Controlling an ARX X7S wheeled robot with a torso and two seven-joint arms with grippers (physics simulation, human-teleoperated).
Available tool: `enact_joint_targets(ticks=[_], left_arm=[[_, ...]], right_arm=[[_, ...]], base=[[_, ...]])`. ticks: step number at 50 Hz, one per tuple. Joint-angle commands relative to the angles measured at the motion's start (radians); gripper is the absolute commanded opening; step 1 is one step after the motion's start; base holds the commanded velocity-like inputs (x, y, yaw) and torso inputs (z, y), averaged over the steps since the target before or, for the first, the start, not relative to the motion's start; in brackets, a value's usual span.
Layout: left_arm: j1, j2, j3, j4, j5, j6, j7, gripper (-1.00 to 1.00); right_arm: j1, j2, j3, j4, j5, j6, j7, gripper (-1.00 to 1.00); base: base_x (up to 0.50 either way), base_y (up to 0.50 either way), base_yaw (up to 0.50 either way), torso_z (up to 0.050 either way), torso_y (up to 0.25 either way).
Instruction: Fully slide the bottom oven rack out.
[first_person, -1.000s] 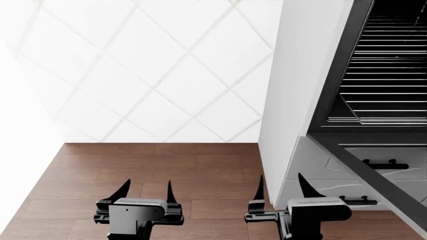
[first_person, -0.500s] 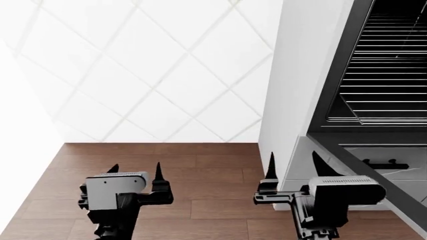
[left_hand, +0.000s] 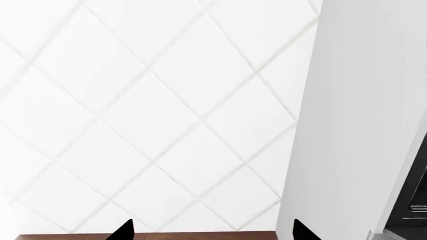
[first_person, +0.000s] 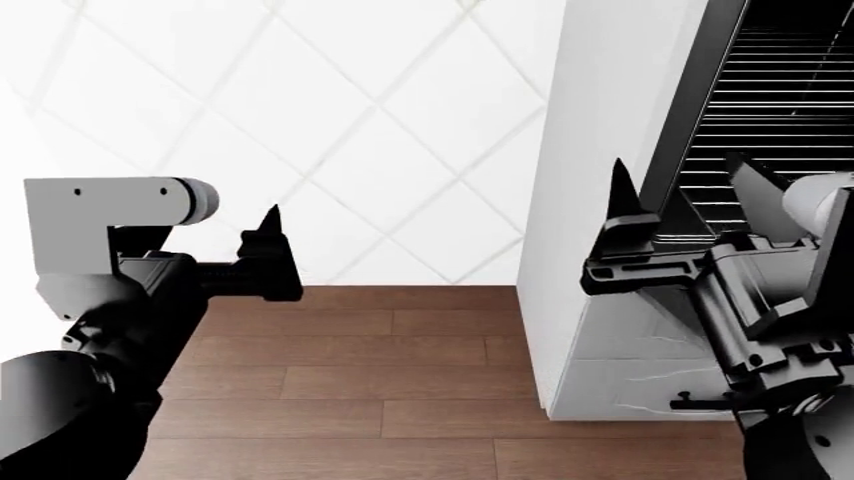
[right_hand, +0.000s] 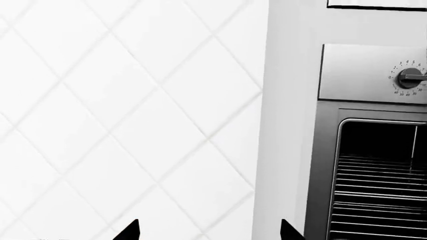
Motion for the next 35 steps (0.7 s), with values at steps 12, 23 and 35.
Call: enact_joint_targets(ticks=[12, 23, 35], left_arm=[[-0.418, -0.317, 0.137, -0.236, -0.682, -0.008, -0.549, 1.0], [-0.415, -0.312, 0.139, -0.239, -0.671, 0.018, -0.525, 1.0], [-0.41, -0.322, 0.163, -0.232, -0.66, 0.023, -0.515, 1.0]], right_arm=[[0.424, 0.243, 0.006, 0.16, 0.741, 0.178, 0.527, 1.0], [0.459, 0.294, -0.039, 0.205, 0.81, 0.136, 0.585, 1.0], [0.392, 0.297, -0.009, 0.193, 0.741, 0.122, 0.518, 1.0]], base=[[0.0, 0.0, 0.0, 0.0, 0.0], [0.0, -0.41, 0.0, 0.0, 0.0], [0.0, -0.5, 0.0, 0.0, 0.0]])
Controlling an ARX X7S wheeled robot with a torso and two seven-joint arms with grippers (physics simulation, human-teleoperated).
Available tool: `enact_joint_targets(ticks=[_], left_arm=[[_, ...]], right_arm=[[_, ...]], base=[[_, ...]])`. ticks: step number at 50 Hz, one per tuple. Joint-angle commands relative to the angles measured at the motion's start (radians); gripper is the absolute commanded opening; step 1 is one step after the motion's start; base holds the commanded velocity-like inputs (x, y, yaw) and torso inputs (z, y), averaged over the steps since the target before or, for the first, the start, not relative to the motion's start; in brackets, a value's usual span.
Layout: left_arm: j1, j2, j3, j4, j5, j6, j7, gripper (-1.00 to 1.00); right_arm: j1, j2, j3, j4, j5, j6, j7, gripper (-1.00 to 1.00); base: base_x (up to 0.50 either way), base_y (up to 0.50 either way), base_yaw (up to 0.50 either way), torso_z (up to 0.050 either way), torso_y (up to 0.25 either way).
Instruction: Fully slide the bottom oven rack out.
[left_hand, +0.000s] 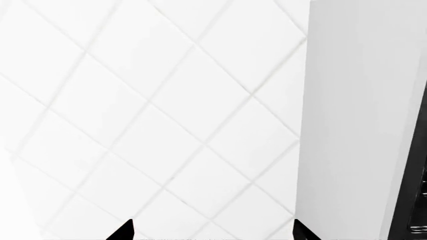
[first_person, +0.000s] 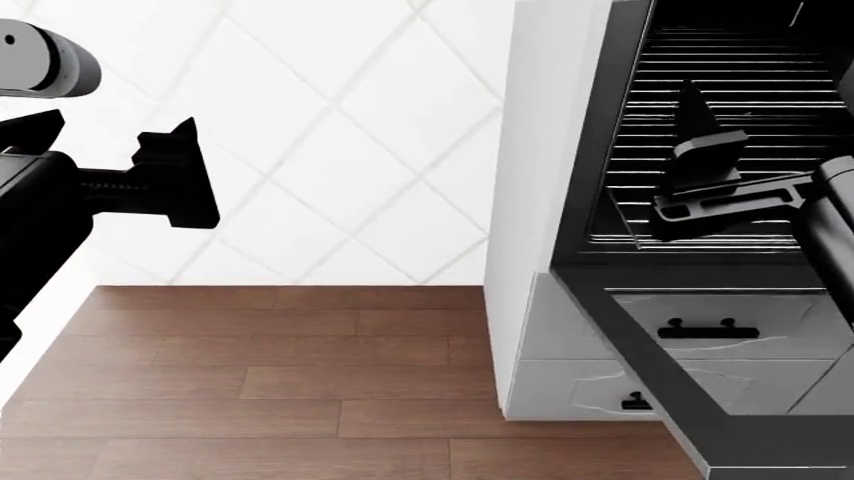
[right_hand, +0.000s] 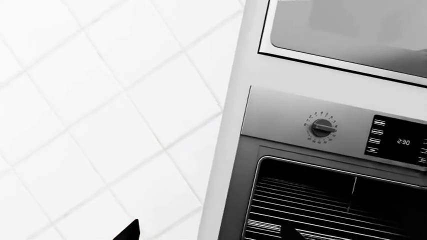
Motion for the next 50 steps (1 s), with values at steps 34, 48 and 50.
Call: enact_joint_targets(ticks=[34, 48, 50], left_arm=[[0.025, -0.012, 0.036, 0.014, 0.013, 0.059, 0.026, 1.0], [0.016, -0.017, 0.063, 0.015, 0.004, 0.079, 0.013, 1.0], [0.024, -0.011, 0.064, 0.014, 0.017, 0.077, 0.024, 1.0]], right_arm=[[-0.07, 0.045, -0.015, 0.012, -0.028, -0.056, -0.037, 1.0], [-0.085, 0.037, -0.024, 0.006, -0.123, -0.071, -0.12, 1.0], [-0.092, 0.042, -0.023, 0.003, -0.13, -0.072, -0.126, 1.0]], base=[[0.0, -0.5, 0.0, 0.0, 0.0], [0.0, -0.5, 0.0, 0.0, 0.0], [0.0, -0.5, 0.0, 0.0, 0.0]])
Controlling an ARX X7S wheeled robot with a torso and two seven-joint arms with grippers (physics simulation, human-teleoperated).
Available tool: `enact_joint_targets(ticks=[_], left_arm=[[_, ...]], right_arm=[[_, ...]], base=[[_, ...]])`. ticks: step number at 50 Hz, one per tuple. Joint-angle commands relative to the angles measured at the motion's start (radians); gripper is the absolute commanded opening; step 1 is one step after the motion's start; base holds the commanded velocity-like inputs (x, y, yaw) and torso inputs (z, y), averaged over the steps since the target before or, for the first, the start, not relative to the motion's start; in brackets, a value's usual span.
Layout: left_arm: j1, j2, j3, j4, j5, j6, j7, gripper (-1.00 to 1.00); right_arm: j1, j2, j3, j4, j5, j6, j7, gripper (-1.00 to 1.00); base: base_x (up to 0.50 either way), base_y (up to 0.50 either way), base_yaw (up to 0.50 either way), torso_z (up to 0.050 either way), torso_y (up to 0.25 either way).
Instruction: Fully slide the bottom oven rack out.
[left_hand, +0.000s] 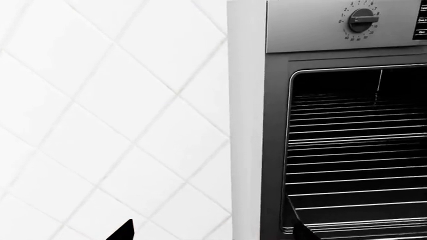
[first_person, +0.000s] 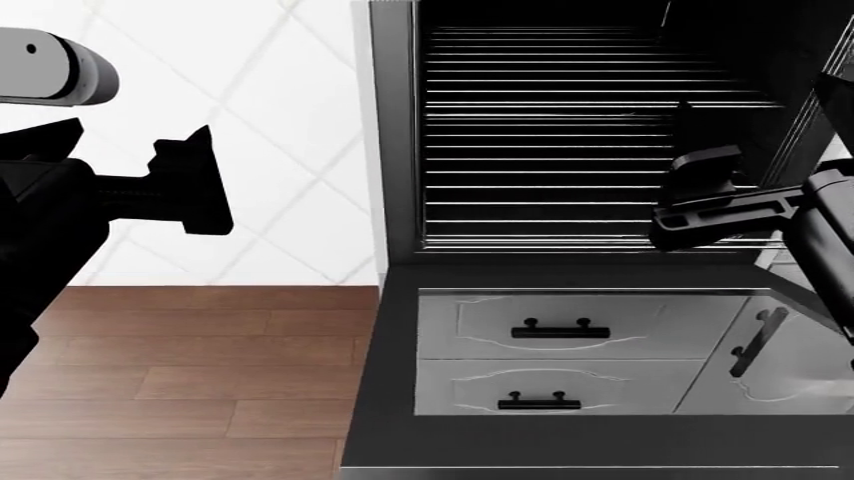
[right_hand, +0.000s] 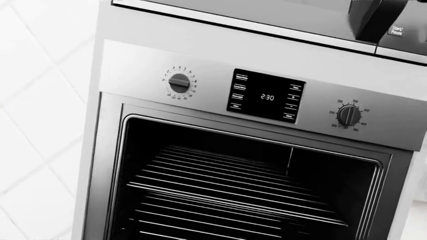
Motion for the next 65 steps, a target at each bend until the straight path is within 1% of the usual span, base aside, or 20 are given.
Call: enact_joint_targets(ticks=[1, 9, 14, 25, 38, 46, 53, 65], left_arm=[[0.008, 0.007, 0.015, -0.002, 0.016, 0.011, 0.013, 1.0], [-0.007, 0.002, 0.027, -0.005, 0.012, 0.019, 0.01, 1.0], [0.023, 0.016, 0.018, 0.002, 0.042, 0.024, 0.036, 1.0], [0.014, 0.022, 0.035, -0.002, 0.059, 0.03, 0.05, 1.0], [0.063, 0.024, 0.02, 0.015, 0.112, 0.039, 0.092, 1.0], [0.067, 0.025, 0.029, 0.013, 0.13, 0.04, 0.105, 1.0], [0.081, 0.012, 0.025, 0.015, 0.133, 0.045, 0.108, 1.0], [0.048, 0.018, 0.056, 0.002, 0.125, 0.05, 0.099, 1.0]], right_arm=[[-0.022, 0.002, -0.003, -0.006, -0.056, -0.013, -0.049, 1.0], [-0.051, 0.014, 0.01, -0.014, -0.07, -0.027, -0.065, 1.0], [-0.058, 0.021, 0.007, -0.016, -0.062, -0.029, -0.054, 1.0], [-0.077, 0.027, 0.006, -0.019, -0.072, -0.043, -0.063, 1.0], [-0.098, 0.025, 0.001, -0.025, -0.09, -0.061, -0.069, 1.0], [-0.111, 0.021, 0.0, -0.017, -0.101, -0.074, -0.066, 1.0], [-0.108, 0.019, -0.003, -0.016, -0.104, -0.085, -0.065, 1.0], [-0.101, 0.027, -0.015, -0.015, -0.1, -0.092, -0.065, 1.0]], base=[[0.0, -0.5, 0.0, 0.0, 0.0], [0.0, -0.5, 0.0, 0.0, 0.0], [0.0, -0.5, 0.0, 0.0, 0.0], [0.0, -0.5, 0.0, 0.0, 0.0], [0.0, -0.48, 0.0, 0.0, 0.0], [0.02, -0.14, 0.0, 0.0, 0.0], [0.27, 0.0, 0.0, 0.0, 0.0], [0.29, 0.0, 0.0, 0.0, 0.0]])
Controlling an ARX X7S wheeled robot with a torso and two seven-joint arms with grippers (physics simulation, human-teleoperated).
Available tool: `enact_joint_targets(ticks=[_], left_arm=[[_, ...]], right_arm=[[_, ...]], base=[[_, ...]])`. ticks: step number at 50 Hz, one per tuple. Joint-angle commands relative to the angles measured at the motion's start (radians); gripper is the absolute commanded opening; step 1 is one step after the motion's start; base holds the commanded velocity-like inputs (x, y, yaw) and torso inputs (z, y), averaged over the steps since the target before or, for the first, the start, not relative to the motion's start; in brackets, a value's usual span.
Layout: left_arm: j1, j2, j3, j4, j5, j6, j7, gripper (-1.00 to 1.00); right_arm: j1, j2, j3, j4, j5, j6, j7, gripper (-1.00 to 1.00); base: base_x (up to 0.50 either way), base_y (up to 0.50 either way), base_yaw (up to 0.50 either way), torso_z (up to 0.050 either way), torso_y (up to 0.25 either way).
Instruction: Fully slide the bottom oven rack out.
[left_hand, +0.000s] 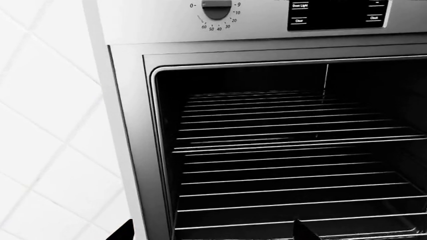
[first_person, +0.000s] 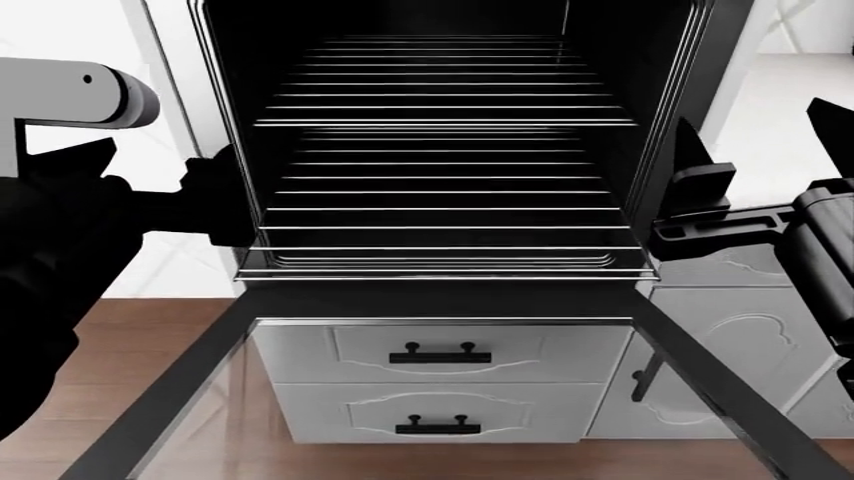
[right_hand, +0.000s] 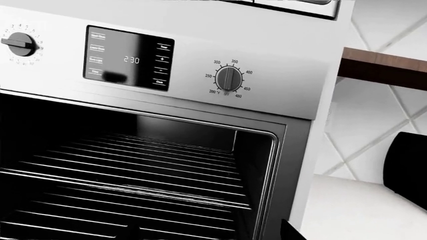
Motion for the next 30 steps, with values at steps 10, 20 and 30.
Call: enact_joint_targets(ticks=[10, 20, 30], left_arm=[[-0.028, 0.003, 0.037, -0.005, -0.028, 0.019, -0.027, 1.0], [-0.038, 0.003, 0.047, -0.009, -0.018, 0.023, -0.018, 1.0], [-0.047, 0.005, 0.057, -0.003, -0.006, 0.029, -0.014, 1.0]], right_arm=[[-0.013, 0.015, -0.003, -0.002, -0.005, -0.019, -0.007, 1.0], [-0.003, 0.023, -0.007, 0.01, 0.018, -0.027, 0.009, 1.0], [-0.008, 0.027, -0.008, 0.015, 0.01, -0.037, 0.001, 1.0]], base=[[0.29, 0.0, 0.0, 0.0, 0.0], [0.29, 0.0, 0.0, 0.0, 0.0], [0.29, 0.0, 0.0, 0.0, 0.0]])
